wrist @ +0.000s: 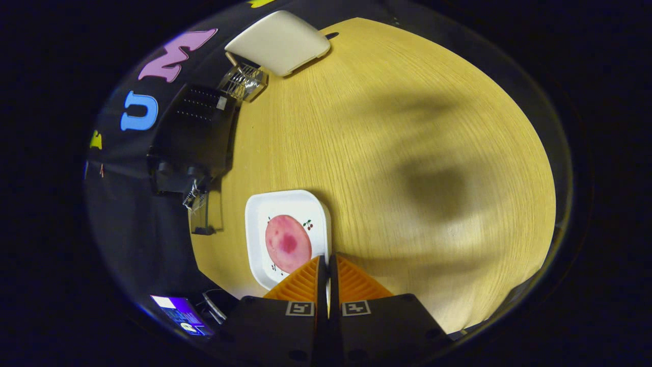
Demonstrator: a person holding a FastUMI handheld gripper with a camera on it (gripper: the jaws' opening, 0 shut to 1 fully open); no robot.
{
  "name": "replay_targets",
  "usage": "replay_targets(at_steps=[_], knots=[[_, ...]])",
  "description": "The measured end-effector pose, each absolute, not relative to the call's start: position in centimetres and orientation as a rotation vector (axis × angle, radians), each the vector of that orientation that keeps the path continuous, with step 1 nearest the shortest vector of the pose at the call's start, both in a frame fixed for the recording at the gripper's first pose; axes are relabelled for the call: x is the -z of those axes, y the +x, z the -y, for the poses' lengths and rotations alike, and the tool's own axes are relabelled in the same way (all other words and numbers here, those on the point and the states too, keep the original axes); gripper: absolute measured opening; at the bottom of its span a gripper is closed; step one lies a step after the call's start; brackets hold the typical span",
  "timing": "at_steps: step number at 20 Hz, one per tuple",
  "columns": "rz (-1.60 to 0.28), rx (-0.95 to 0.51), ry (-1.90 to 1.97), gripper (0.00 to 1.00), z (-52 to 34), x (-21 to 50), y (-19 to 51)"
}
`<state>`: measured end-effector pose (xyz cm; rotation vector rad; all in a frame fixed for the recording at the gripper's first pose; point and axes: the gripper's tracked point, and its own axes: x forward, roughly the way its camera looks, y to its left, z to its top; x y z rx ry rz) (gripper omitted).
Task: Open the toaster oven, put the food inside, and close the toaster oven door.
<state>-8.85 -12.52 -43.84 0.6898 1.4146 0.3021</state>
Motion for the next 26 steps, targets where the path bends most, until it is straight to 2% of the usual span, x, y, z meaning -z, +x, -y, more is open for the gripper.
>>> replay_targets(at_steps=[8, 14, 19, 26], knots=[[-1.287, -0.323, 0.848, 0.05, 9.8, 36.8, -10.1], [-1.251, -0.274, 0.896, 0.05, 6.1, 31.1, -14.6], [-1.249, -0.211, 0.952, 0.05, -0.6, 27.9, -18.6], [-1.2, -0.186, 0.973, 0.05, -12.2, 26.1, -18.2]])
